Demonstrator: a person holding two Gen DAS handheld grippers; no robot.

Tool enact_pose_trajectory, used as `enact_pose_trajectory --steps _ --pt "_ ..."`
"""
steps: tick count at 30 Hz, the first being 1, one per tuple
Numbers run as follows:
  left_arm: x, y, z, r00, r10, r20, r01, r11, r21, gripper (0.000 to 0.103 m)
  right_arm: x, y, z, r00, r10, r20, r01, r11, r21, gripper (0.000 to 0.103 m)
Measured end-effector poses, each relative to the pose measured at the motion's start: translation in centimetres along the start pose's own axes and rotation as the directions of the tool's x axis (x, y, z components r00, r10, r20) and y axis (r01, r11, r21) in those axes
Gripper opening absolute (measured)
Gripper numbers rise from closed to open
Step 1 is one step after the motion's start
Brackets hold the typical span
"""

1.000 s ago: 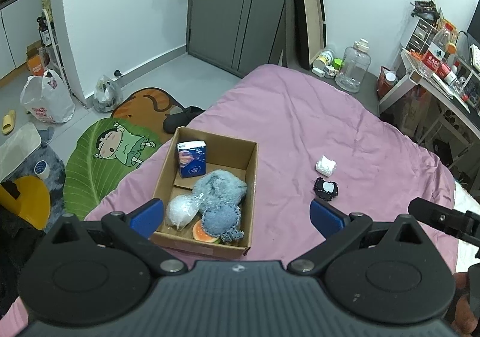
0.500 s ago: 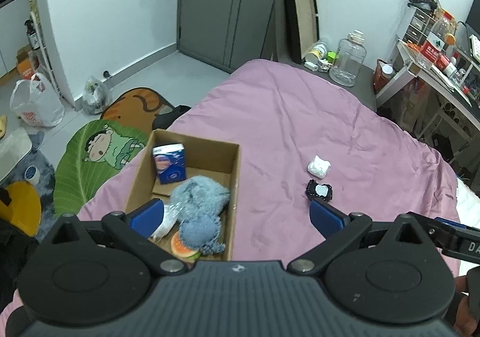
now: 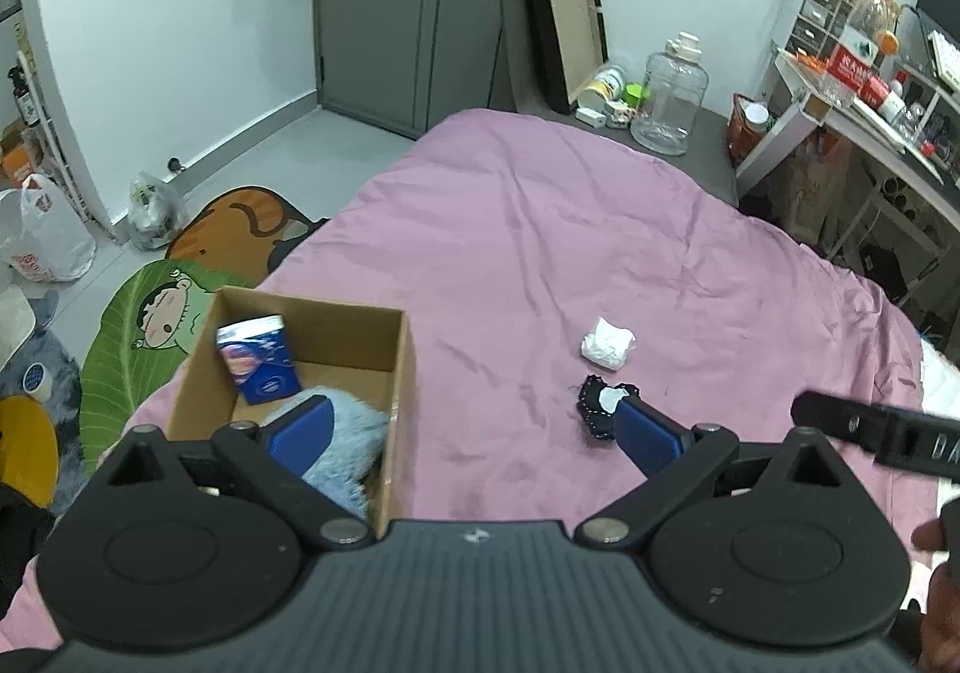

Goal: Organize soft objects
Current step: 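Move both grippers away from the box toward the black-and-white plush, then close the left gripper on the black-and-white plush while the right grasps the white tissue wad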

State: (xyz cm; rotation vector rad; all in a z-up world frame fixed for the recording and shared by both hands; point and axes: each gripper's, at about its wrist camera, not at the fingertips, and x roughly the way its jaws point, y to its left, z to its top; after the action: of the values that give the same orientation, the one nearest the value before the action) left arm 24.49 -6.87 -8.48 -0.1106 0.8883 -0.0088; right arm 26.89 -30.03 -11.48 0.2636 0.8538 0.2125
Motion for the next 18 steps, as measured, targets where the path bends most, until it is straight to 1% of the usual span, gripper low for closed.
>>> enact_pose_trajectory --steps 3,6,8,11,16,18 --pt "1.5 -1.1 0.2 1.000 -0.001 -0.017 0.001 1.000 0.007 0.100 1.1 -0.4 1.1 1.000 0.029 -0.011 -0.029 0.999 -0.025 0.103" --pt "3.1 -2.2 0.4 0.999 -0.001 -0.034 0.001 1.000 0.012 0.099 2.5 -0.5 2.2 0.997 0.073 -0.037 -0.075 0.996 -0.052 0.103" --pt "4.2 -2.9 0.4 0.999 -0.005 -0.045 0.006 1.000 0.016 0.098 3.4 -0.6 2.8 0.997 0.066 -0.040 -0.069 0.995 -0.069 0.103" --pt "5.9 -3.9 0.4 0.998 -0.005 -0.068 0.006 1.000 0.019 0.093 4.9 -1.4 3.5 0.997 0.059 -0.052 -0.063 0.995 -0.076 0.103" --pt "9.1 -4.9 -0.1 0.994 -0.012 -0.109 0.012 1.000 0.002 0.087 7.0 -3.1 4.2 0.997 0.054 -0.058 -0.057 0.997 -0.056 0.103" --pt "10.2 -5.3 -0.4 0.992 -0.016 -0.124 0.016 1.000 -0.006 0.083 7.9 -4.0 4.2 0.997 0.054 -0.056 -0.056 0.998 -0.041 0.103"
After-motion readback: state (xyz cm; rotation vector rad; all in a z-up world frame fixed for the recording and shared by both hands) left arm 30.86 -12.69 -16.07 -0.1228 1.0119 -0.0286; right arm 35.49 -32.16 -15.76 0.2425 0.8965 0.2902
